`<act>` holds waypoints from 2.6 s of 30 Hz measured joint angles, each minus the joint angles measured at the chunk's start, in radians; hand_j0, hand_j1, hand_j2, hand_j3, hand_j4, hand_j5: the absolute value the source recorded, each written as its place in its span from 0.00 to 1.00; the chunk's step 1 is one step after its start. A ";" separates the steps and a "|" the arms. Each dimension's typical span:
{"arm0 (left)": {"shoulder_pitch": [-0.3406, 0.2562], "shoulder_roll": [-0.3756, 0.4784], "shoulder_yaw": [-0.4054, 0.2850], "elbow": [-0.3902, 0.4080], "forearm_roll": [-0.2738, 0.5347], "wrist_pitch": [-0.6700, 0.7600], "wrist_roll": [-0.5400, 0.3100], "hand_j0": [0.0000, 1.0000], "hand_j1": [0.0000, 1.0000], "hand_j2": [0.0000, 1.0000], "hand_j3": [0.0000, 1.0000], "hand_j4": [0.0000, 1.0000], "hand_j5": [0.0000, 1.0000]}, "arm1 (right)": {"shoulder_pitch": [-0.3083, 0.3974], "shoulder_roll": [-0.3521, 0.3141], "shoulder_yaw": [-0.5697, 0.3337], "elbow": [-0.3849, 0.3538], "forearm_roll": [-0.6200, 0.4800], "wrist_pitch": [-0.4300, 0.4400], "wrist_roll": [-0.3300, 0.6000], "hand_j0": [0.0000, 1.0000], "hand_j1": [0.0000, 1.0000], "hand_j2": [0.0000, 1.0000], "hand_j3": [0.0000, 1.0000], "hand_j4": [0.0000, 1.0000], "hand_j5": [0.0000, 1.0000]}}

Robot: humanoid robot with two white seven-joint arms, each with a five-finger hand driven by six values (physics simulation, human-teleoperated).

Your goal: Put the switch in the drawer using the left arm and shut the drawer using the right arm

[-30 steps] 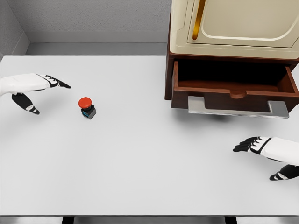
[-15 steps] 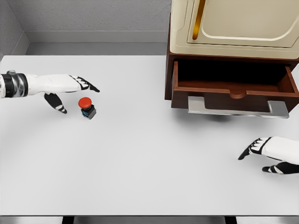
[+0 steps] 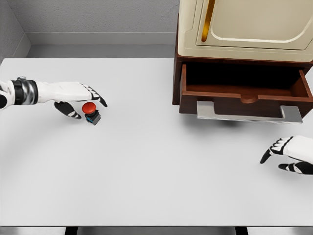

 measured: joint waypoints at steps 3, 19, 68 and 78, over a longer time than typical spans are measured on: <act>0.000 -0.001 -0.012 -0.019 0.000 0.000 0.000 0.78 0.78 0.78 0.78 0.78 0.78 | 0.000 0.002 -0.026 0.000 -0.024 0.000 0.000 0.58 0.58 0.58 0.58 0.58 0.58; 0.000 0.006 -0.038 -0.038 -0.004 -0.001 0.000 0.44 0.44 0.44 0.44 0.44 0.44 | 0.101 0.019 -0.172 -0.001 -0.087 0.000 0.000 0.54 0.54 0.54 0.54 0.54 0.54; -0.385 -0.544 -0.083 -0.097 -0.009 -0.002 -0.001 0.36 0.36 0.36 0.36 0.36 0.36 | 0.115 0.019 -0.188 -0.002 -0.128 0.000 0.000 0.55 0.55 0.55 0.55 0.55 0.55; -0.393 -0.665 -0.084 0.089 -0.053 -0.002 0.000 0.40 0.40 0.40 0.40 0.40 0.40 | 0.135 0.019 -0.201 -0.002 -0.128 0.000 0.000 0.55 0.55 0.55 0.55 0.55 0.55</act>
